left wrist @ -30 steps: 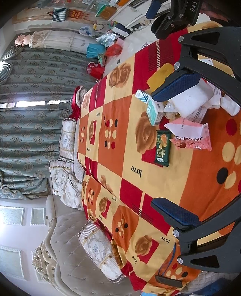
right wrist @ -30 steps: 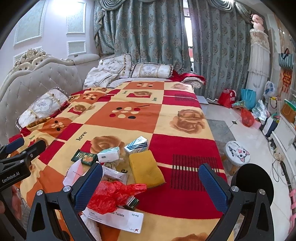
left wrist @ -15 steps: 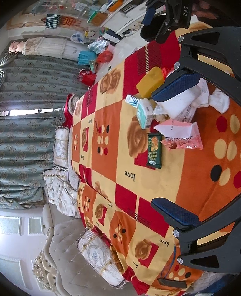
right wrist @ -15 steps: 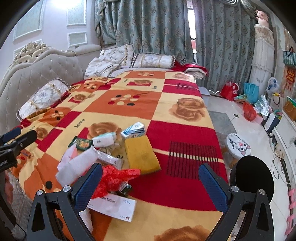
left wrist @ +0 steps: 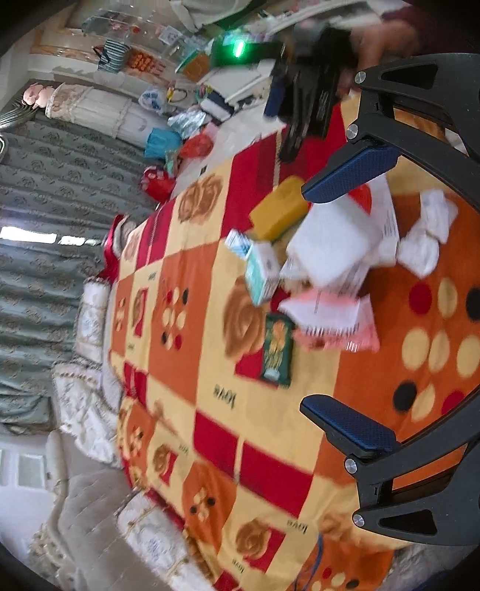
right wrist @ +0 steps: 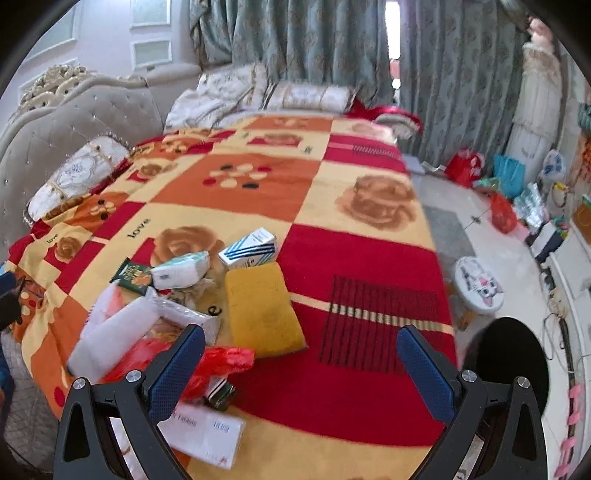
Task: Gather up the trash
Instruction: 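Grasp the white tissue with the left tool while the right tool grasps the yellow sponge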
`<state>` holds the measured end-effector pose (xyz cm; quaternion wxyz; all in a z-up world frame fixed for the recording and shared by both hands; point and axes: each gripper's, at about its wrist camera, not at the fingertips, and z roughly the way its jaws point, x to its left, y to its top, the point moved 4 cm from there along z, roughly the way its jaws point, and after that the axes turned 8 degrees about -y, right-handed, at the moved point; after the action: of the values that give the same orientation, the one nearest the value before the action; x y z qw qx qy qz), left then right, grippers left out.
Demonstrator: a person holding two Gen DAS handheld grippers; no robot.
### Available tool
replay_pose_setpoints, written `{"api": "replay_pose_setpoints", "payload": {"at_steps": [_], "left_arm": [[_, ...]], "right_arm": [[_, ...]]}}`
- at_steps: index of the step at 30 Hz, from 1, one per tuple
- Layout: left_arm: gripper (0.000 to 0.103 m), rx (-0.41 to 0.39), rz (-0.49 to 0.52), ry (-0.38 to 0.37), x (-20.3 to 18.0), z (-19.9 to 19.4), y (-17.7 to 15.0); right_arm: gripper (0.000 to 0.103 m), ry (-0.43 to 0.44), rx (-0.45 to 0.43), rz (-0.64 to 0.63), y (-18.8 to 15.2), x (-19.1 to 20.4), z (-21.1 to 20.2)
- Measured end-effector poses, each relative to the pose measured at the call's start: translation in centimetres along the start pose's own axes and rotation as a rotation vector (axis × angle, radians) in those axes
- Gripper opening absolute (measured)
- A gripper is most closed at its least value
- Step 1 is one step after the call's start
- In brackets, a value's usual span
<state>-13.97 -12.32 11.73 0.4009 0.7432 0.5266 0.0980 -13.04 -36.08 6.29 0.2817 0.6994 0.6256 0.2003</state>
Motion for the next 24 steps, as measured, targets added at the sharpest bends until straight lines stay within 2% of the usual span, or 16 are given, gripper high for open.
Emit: {"api": "replay_pose_setpoints", "payload": {"at_steps": [3, 6, 11, 12, 13, 14, 15, 16, 17, 19, 24], "left_arm": [[0.103, 0.041, -0.006, -0.02, -0.9, 1.6, -0.3], [0.103, 0.079, -0.021, -0.035, -1.3, 3.2, -0.6], [0.102, 0.151, -0.066, -0.092, -1.6, 5.8, -1.1], [0.092, 0.171, -0.076, -0.109, -1.6, 6.3, -1.2], [0.071, 0.189, -0.081, -0.119, -1.7, 6.6, -1.4], [0.062, 0.215, -0.087, -0.131, -1.7, 7.0, -1.6], [0.054, 0.237, -0.099, -0.146, -1.7, 7.3, -1.7], [0.045, 0.245, -0.107, -0.159, -1.7, 7.4, -1.9], [0.042, 0.249, -0.107, -0.163, -1.7, 7.3, -1.9], [0.031, 0.228, -0.1, -0.161, -1.8, 6.7, -1.4], [0.026, 0.176, -0.062, -0.167, -2.7, 4.8, 0.5]], "right_arm": [[0.103, 0.065, 0.07, 0.001, 0.6, 0.7, 3.0], [0.103, 0.112, 0.104, 0.003, 0.8, 1.5, 4.6], [0.102, 0.15, 0.155, -0.016, 1.0, 2.9, 7.4], [0.094, 0.165, 0.169, -0.02, 0.9, 3.1, 7.8], [0.079, 0.175, 0.176, -0.023, 0.8, 3.2, 8.0], [0.071, 0.183, 0.184, -0.026, 0.7, 3.4, 8.2], [0.058, 0.171, 0.186, -0.031, 0.5, 3.4, 8.4], [0.055, 0.168, 0.182, -0.033, 0.4, 3.3, 8.3], [0.053, 0.178, 0.166, -0.032, 0.4, 3.1, 8.0], [0.05, 0.179, 0.145, -0.026, 0.5, 2.6, 7.2], [0.05, 0.201, 0.057, 0.028, 1.4, 0.3, 3.8]]}}
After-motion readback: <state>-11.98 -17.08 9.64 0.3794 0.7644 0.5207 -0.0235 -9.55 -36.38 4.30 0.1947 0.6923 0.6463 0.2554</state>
